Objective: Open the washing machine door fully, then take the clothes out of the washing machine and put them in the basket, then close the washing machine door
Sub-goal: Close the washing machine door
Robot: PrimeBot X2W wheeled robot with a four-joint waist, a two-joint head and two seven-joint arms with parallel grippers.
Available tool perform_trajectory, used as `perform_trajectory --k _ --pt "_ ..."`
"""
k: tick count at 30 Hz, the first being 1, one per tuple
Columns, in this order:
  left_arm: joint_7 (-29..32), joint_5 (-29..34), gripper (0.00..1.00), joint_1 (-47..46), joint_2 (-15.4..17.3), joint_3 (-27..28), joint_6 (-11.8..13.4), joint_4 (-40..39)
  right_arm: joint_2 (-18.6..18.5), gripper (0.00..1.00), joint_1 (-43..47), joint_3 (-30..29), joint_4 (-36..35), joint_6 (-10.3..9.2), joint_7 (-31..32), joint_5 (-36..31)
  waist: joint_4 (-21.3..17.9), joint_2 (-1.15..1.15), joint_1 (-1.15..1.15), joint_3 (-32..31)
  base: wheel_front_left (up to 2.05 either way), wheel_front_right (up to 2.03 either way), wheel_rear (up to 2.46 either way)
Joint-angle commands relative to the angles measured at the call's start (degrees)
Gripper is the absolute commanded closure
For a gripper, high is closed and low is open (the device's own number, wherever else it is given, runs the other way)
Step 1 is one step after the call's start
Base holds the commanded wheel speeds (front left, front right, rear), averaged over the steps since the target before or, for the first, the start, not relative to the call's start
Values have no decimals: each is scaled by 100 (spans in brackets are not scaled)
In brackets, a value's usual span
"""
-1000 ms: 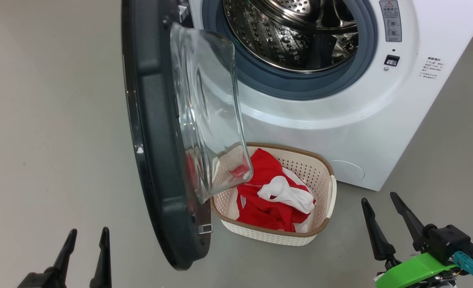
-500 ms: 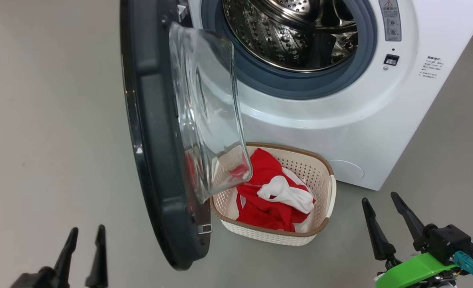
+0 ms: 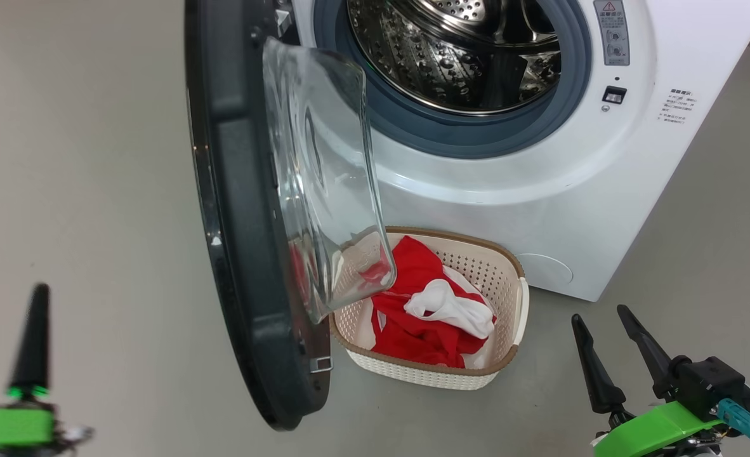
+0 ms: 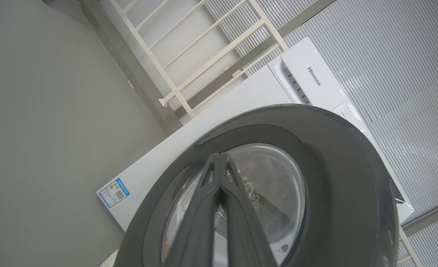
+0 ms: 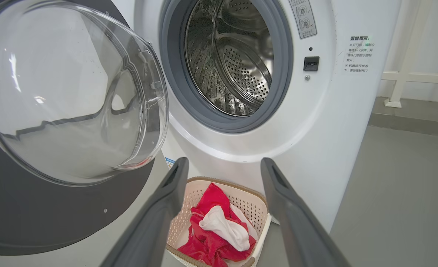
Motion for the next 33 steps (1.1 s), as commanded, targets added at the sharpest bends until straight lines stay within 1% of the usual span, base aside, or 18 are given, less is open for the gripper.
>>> perform_trajectory --k 1,3,6,8,10,12,14,16,18,23,24,28,33 --pt "323 -640 100 -296 432 291 -31 -306 -30 0 -130 152 -135 43 -37 2 -19 0 0 10 0 0 0" --pt "989 -1524 100 -327 654 428 -31 -420 -26 0 -131 154 -136 43 -37 1 -41 0 0 24 0 0 0" --pt "2110 -2321 100 -291 1059 551 -31 -520 -23 0 -146 167 -143 43 -37 -6 -85 0 0 73 0 0 0" --pt "2744 -2603 100 -262 1233 619 -31 -579 -23 0 -173 175 -147 43 -37 -12 -115 0 0 119 0 0 0" --pt "3299 -2838 100 -240 1313 734 -31 -611 -23 0 -194 182 -150 43 -37 -16 -149 0 0 158 0 0 0" --pt "3855 -3105 100 -228 1304 848 -31 -623 -22 0 -223 182 -157 43 -37 -22 -185 0 0 214 0 0 0" --pt "4381 -3174 100 -208 1348 902 -31 -617 -25 0 -248 174 -166 43 -37 -32 -213 0 0 267 0 0 0" --pt "4823 -3184 100 -202 1306 901 -31 -634 -27 0 -274 173 -171 43 -37 -45 -251 0 0 324 0 0 0" --pt "5166 -3179 100 -219 1186 952 -31 -682 -26 0 -296 154 -172 43 -37 -57 -282 0 0 365 0 0 0" --pt "5726 -2964 100 -292 810 1094 -31 -726 -27 0 -334 128 -187 43 -37 -80 -353 0 0 440 0 0 0" --pt "5726 -2964 100 -292 810 1094 -31 -726 -27 0 -334 128 -187 43 -37 -80 -353 0 0 440 0 0 0" --pt "6008 -2672 100 -408 483 1107 -31 -812 -34 0 -370 105 -197 43 -37 -96 -391 0 0 492 0 0 0" --pt "6118 -2230 100 -567 135 1018 -31 -878 -28 0 -420 102 -199 43 -37 -111 -457 0 0 531 0 0 0"
